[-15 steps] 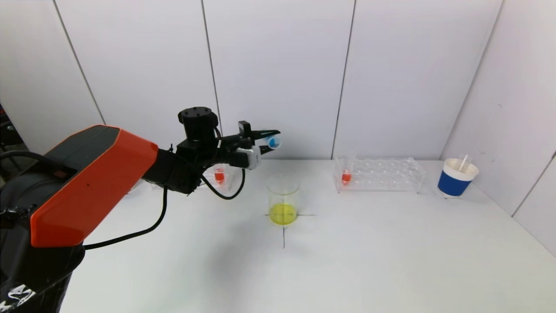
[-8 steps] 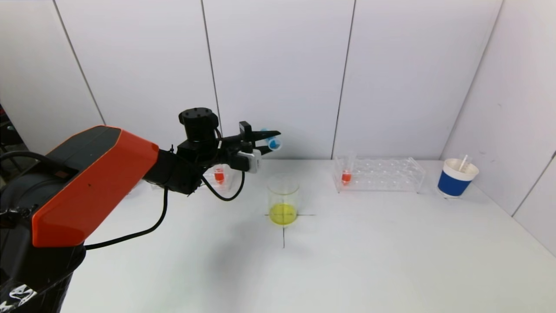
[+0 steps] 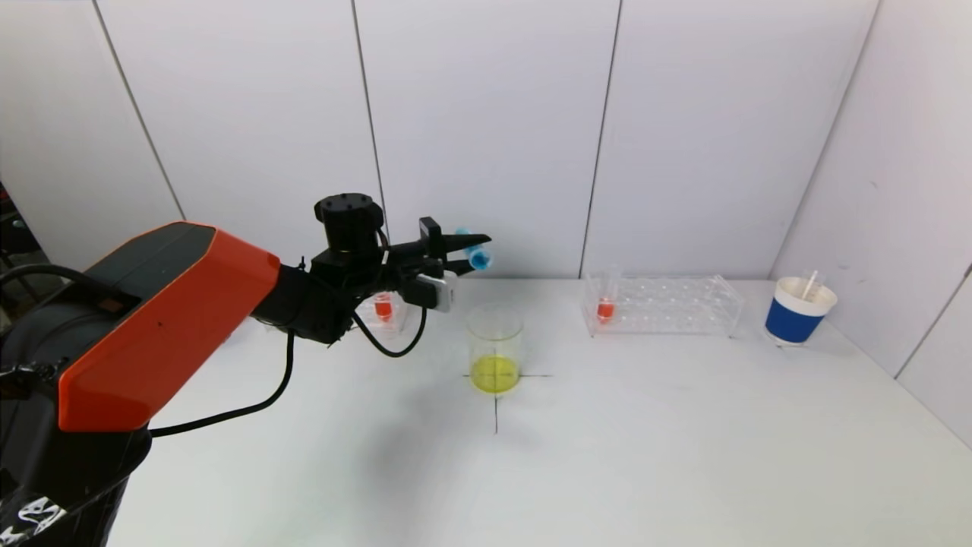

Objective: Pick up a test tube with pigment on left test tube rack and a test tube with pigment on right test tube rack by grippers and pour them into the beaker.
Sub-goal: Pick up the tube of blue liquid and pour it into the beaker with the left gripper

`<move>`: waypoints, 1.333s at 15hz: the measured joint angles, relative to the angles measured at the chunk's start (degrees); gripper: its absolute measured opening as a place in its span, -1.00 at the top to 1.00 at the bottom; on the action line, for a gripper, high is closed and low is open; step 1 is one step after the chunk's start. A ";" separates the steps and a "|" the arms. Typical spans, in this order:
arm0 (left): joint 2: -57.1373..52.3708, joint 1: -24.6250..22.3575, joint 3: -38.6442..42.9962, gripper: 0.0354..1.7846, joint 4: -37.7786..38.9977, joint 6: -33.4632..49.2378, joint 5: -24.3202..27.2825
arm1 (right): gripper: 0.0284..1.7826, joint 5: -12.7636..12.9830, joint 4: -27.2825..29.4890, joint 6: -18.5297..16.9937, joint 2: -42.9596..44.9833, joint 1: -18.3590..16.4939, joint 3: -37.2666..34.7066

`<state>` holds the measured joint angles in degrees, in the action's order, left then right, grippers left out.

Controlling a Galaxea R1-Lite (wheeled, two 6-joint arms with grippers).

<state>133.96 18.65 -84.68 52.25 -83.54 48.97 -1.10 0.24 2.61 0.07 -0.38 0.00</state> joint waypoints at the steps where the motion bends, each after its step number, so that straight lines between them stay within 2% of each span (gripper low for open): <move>1: 0.11 0.00 0.00 0.52 0.00 0.02 -0.29 | -0.99 -0.02 0.00 0.00 0.00 0.00 0.00; 20: 0.35 0.67 -0.09 0.52 0.00 -5.90 -1.60 | -0.99 0.00 0.02 0.00 0.00 0.00 0.00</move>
<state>134.32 19.32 -84.76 52.25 -89.44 47.37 -1.10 0.27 2.61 0.07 -0.38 0.00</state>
